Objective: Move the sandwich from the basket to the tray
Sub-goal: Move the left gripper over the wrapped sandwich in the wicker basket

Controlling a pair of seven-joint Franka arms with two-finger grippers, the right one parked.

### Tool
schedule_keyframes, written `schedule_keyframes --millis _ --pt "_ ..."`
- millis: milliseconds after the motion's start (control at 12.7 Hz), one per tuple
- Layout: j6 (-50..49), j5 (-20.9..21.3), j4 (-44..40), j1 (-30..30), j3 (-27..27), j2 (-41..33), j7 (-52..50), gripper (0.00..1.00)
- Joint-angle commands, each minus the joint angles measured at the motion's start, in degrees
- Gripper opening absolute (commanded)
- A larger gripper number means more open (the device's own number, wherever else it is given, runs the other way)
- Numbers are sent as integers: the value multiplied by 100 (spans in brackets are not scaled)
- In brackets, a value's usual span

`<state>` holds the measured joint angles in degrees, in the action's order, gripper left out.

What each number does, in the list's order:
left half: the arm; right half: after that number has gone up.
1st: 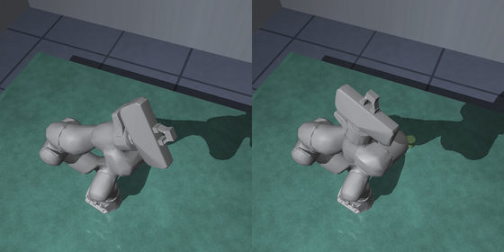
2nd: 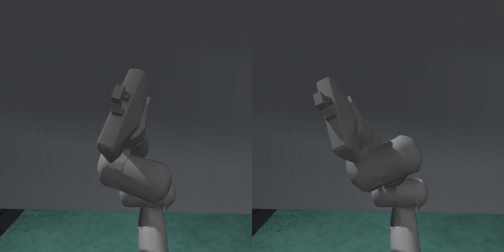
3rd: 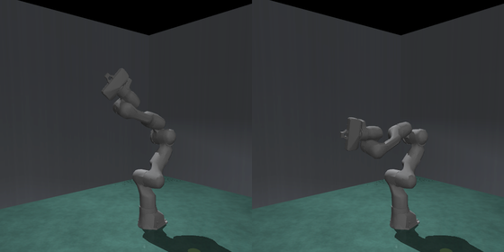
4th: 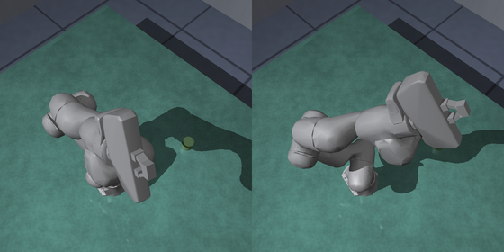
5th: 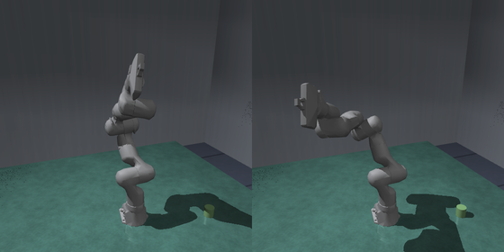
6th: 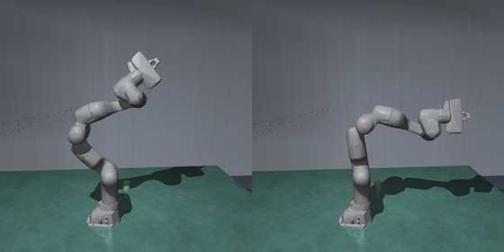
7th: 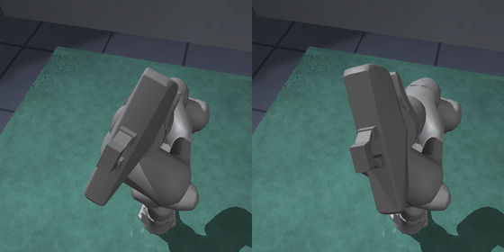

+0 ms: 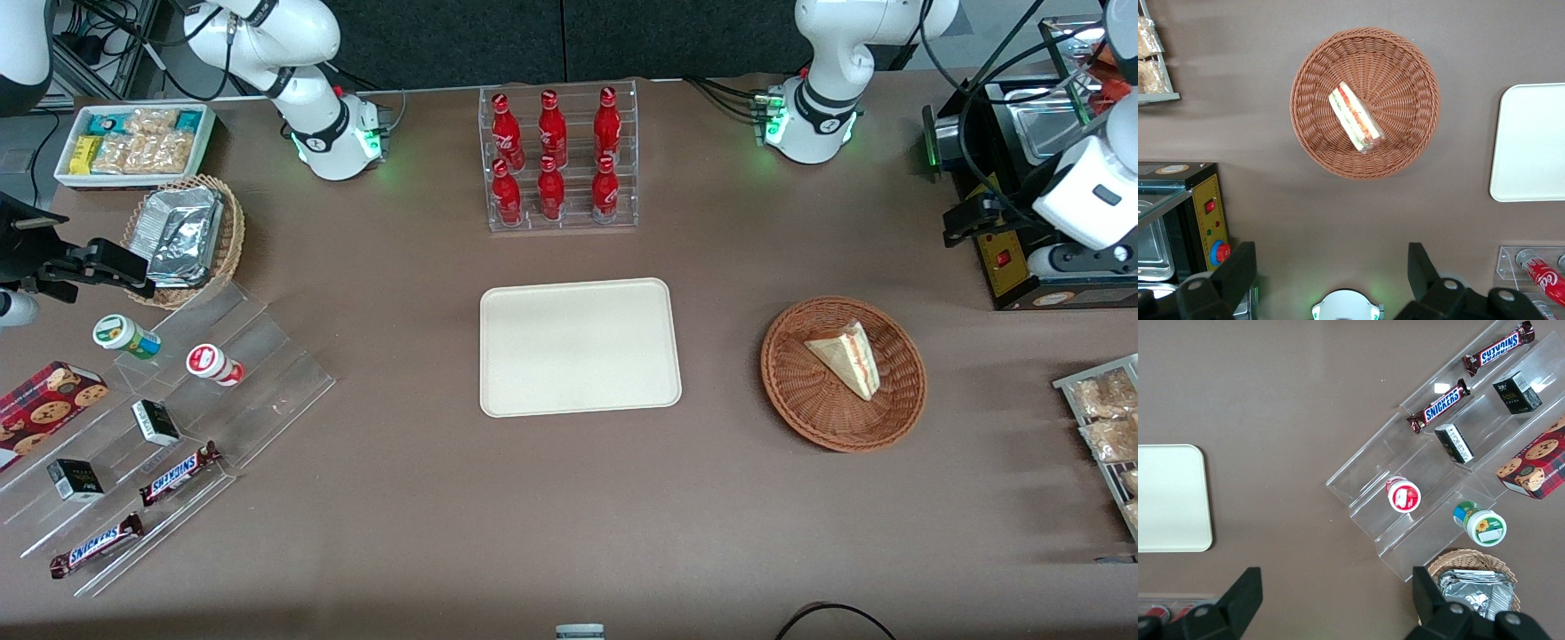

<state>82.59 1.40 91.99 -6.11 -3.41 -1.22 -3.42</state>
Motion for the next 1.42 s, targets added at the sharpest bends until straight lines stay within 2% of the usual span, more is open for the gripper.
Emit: schedule_keyframes --millis 0,237,711,947,1184,1342 --pt "-234 1 -94 -75 -37 -45 0 100" --pt "-148 27 29 -75 -28 7 -9 100" --pt "1072 36 1372 -48 -28 -36 -122 100" --pt "2152 27 2101 -74 -11 -19 -1306 100" --pt "3075 27 2647 -83 -2 25 -2001 100" --pt "4023 27 3235 -83 -2 34 -2539 100"
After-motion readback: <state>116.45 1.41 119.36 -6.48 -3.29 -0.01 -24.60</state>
